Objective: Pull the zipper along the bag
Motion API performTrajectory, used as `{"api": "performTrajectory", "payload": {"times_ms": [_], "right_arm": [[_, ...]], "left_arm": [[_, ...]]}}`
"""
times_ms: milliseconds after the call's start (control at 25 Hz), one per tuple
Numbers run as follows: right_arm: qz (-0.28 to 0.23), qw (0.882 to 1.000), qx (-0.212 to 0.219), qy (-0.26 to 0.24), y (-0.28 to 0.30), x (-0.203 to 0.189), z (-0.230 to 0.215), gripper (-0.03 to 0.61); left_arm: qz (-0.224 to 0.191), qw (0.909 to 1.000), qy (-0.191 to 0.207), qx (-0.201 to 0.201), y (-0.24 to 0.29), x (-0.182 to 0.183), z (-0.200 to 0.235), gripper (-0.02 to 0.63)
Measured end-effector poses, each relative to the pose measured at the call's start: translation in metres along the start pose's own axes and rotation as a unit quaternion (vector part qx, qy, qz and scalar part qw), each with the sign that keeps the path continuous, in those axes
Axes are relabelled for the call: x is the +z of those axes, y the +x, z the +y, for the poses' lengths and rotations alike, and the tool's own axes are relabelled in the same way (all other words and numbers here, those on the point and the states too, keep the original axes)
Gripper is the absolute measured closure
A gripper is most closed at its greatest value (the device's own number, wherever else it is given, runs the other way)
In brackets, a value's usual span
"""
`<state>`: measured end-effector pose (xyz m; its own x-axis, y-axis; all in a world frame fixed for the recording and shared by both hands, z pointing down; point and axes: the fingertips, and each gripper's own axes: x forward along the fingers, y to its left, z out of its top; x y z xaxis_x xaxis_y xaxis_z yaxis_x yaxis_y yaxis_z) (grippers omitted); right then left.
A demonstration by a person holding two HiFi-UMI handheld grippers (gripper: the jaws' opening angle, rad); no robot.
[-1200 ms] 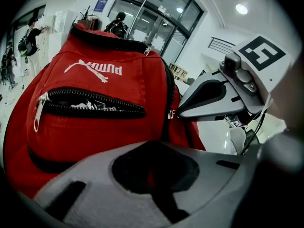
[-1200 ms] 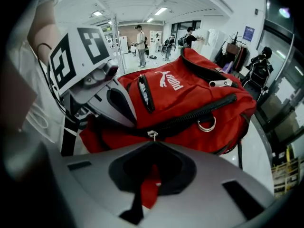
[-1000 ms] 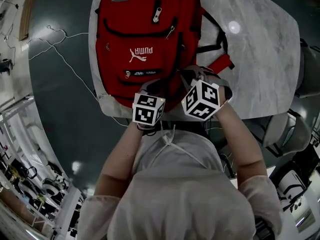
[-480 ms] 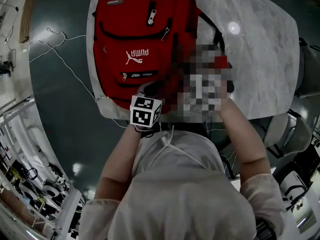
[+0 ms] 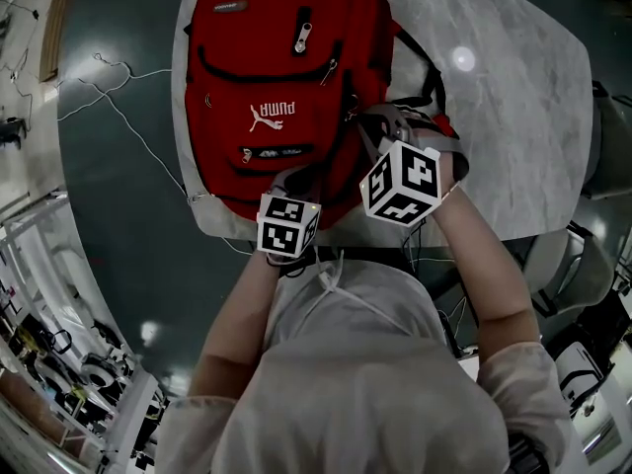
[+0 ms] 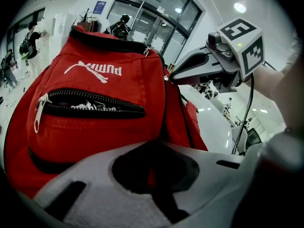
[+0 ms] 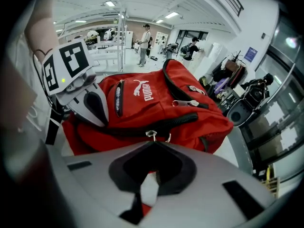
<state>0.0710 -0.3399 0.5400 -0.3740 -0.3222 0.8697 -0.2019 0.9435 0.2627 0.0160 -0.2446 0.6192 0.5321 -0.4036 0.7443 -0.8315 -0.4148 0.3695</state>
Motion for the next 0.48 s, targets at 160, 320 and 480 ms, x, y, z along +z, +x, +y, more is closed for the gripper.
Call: {"api": "performTrajectory", "payload": {"times_ms": [160,320,480], "right_arm": [[-0.003,1.0,-0.016,-0.008,-0.002,0.004,-0.009,0.552],[-0.006,1.0,-0.026,-0.002,-0.005,0.006,-0.023,0.552],[-0.01,0.999,-0.044,0.011,-0.007,0.008,-0.044,0.552]], "left_arm": [[-0.001,1.0,0.002,0.001,0.0,-0.001,0.001,0.595],[-0.003,1.0,0.004,-0.001,0.0,-0.001,-0.001,0.595],[-0.002,1.0,0.002,-0.003,0.0,-0.001,0.0,0.595]]}}
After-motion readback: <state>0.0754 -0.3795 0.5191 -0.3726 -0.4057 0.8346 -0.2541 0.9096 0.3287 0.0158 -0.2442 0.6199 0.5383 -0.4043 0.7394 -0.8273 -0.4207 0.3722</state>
